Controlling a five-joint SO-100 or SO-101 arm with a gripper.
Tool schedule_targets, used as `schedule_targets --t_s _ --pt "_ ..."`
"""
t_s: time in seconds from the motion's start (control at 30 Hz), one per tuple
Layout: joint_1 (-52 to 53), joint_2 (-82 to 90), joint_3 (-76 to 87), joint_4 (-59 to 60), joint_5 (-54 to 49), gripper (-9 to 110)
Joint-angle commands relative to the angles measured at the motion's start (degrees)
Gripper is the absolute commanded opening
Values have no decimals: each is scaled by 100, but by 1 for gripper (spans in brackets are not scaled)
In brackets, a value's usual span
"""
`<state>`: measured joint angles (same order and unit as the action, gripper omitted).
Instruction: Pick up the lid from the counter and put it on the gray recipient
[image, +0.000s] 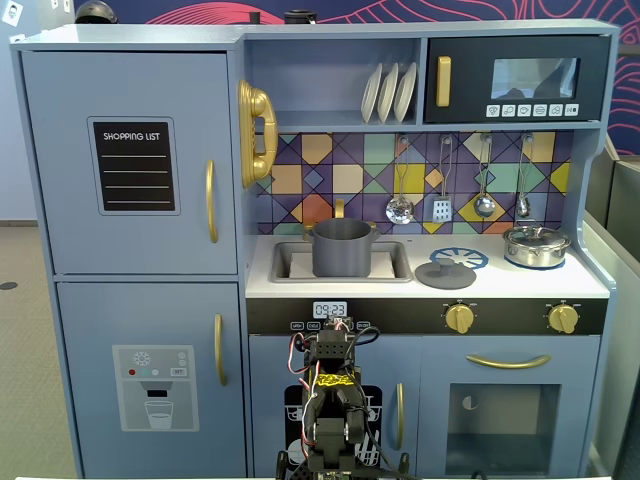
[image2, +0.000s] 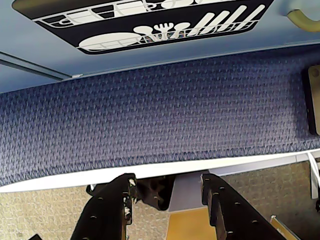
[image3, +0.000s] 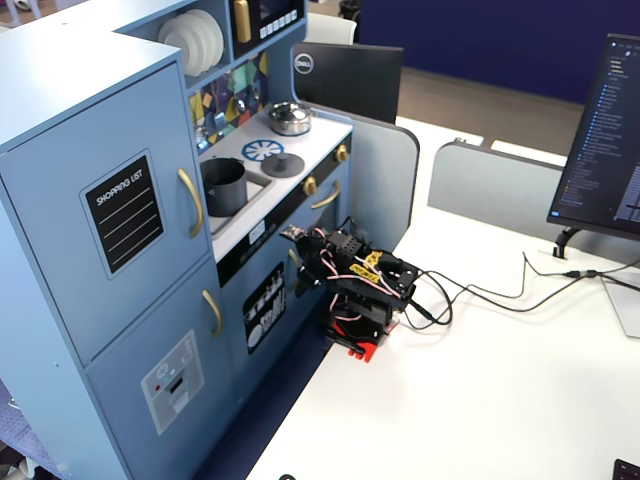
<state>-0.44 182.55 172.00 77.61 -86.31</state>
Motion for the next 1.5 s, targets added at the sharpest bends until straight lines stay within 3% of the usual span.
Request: schedule_targets --t_s 0.0,1.03,1.2,1.37,1.47 --pt "-26 -44 -9 1002 -18 8" --pt "220 -44 -9 1002 -35 8" --pt "281 -44 -53 809 -571 0" --pt "562 -1028 -1477 18 -1239 0" --pt "606 -2136 -3120 -123 -1081 0"
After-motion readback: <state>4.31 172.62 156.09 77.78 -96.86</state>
